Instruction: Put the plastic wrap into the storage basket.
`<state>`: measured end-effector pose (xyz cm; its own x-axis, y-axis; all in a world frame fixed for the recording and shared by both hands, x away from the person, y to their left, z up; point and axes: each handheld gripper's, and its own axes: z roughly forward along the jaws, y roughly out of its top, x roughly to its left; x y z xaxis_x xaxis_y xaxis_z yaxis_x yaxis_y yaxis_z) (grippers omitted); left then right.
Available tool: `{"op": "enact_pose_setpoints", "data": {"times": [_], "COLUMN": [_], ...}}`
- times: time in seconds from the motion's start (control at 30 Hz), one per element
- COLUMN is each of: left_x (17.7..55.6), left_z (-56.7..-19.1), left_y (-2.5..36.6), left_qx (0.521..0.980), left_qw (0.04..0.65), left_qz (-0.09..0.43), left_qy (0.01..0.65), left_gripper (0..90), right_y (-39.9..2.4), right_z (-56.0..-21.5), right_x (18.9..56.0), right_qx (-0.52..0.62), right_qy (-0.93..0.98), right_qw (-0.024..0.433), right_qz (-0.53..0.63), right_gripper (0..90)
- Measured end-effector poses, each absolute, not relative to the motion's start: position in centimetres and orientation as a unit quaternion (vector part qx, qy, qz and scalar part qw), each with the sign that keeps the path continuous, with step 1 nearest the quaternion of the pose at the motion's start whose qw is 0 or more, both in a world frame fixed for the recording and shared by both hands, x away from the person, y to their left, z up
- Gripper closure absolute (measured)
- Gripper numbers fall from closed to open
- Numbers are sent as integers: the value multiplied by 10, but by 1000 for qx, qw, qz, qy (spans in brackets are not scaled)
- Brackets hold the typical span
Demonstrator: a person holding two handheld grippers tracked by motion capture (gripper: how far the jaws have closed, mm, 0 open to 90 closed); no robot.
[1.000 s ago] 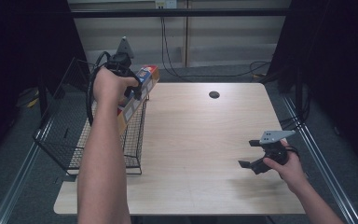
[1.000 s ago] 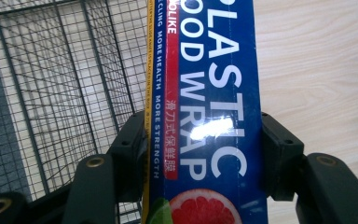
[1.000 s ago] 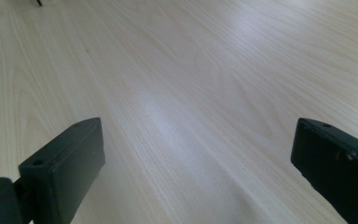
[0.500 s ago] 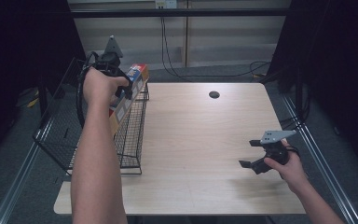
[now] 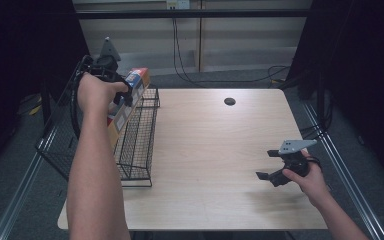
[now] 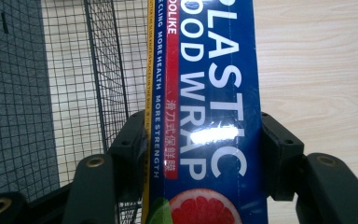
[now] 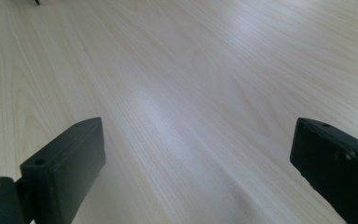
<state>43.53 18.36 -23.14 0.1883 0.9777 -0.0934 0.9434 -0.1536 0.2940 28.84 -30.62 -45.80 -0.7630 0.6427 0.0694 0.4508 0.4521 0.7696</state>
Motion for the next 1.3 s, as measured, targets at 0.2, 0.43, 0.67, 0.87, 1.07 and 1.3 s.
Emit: {"op": "enact_pose_setpoints", "data": {"times": [0.2, 0.43, 0.67, 0.87, 1.07, 1.3], "left_x": [433, 430, 428, 425, 423, 422], "left_z": [-229, -227, -227, -226, -223, -225], "left_y": [190, 197, 205, 212, 219, 225], "left_qx": [752, 748, 740, 731, 728, 718], "left_qw": [146, 148, 150, 148, 147, 148], "left_qz": [63, 68, 70, 70, 76, 79], "left_qy": [640, 644, 652, 663, 666, 675], "left_gripper": [440, 439, 440, 440, 439, 439], "right_y": [-306, -305, -305, -304, -303, -303], "right_z": [-458, -458, -458, -459, -459, -459], "right_x": [288, 288, 288, 288, 288, 289], "right_qx": [327, 322, 322, 323, 319, 320], "right_qy": [842, 848, 849, 849, 850, 850], "right_qw": [115, 112, 111, 110, 113, 111], "right_qz": [413, 406, 404, 404, 403, 402], "right_gripper": [30, 28, 28, 29, 29, 28]}}
